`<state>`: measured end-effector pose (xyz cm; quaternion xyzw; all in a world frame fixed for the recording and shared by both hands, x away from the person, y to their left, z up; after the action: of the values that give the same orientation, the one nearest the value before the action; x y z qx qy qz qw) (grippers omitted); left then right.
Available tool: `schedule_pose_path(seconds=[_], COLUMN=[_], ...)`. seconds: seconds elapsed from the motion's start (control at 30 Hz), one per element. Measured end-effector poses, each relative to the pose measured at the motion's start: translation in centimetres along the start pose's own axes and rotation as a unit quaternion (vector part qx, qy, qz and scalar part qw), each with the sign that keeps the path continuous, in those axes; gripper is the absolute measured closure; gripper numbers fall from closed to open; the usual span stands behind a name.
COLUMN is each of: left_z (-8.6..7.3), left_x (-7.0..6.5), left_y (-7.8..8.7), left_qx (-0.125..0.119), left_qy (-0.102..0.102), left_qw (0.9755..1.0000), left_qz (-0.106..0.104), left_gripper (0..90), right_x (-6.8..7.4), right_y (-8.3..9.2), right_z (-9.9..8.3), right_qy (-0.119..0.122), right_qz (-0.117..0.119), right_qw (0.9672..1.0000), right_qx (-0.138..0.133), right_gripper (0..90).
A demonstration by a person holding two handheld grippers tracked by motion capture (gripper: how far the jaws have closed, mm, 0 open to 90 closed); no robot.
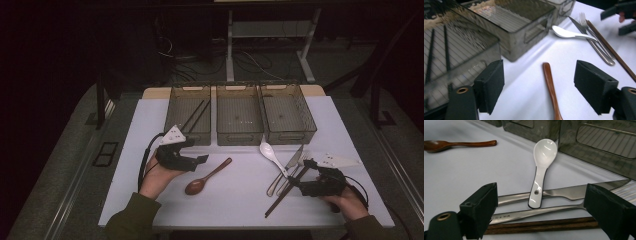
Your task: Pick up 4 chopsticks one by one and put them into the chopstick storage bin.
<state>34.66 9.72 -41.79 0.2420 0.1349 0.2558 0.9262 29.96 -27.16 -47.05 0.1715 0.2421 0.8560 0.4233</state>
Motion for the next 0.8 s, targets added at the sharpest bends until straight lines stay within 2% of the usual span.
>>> schedule_pose_path(seconds=[0.13, 0.37, 0.5, 0.7, 0.8], left_z=[-1.3, -3.5, -4.6, -6.0, -6.1], left_x=[-0.9, -2.2, -2.8, -3.0, -2.9], left_y=[0.1, 0.2, 0.6, 1.2, 1.4], left_qx=[0.003, 0.006, 0.01, 0.016, 0.016], left_qy=[-0.005, -0.007, -0.01, -0.001, 0.002], left_qw=[1.0, 0.9999, 0.9999, 0.9998, 0.9998], left_qz=[-0.001, -0.005, -0.002, 0.007, 0.01], left_gripper=[18.8, 12.9, 10.0, 0.0, 0.0], right_x=[-0.4, -0.7, -1.1, -2.3, -3.2], right_y=[0.3, 0.9, 1.1, 1.2, 1.2], right_z=[0.1, 0.1, 0.1, 0.0, 0.1], right_qy=[-0.006, -0.011, -0.016, -0.026, -0.033], right_qz=[-0.001, 0.019, 0.013, -0.004, -0.02], right_qw=[1.0, 0.9995, 0.9993, 0.9986, 0.9978], right_qx=[0.003, 0.022, 0.03, 0.045, 0.053], right_gripper=[11.7, 11.7, 15.2, 33.5, 41.4])
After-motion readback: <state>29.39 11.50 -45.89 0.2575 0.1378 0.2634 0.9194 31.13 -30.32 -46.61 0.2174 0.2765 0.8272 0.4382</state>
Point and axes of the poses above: each handheld gripper's, and its own axes: y roughly backward along the jaws, z roughly out of its top, x roughly to its left, the point moved 6 cm from there along -y, roughly forward along the jaws, and after that the axes turned 4 degrees about -z, right-handed, at the moved point
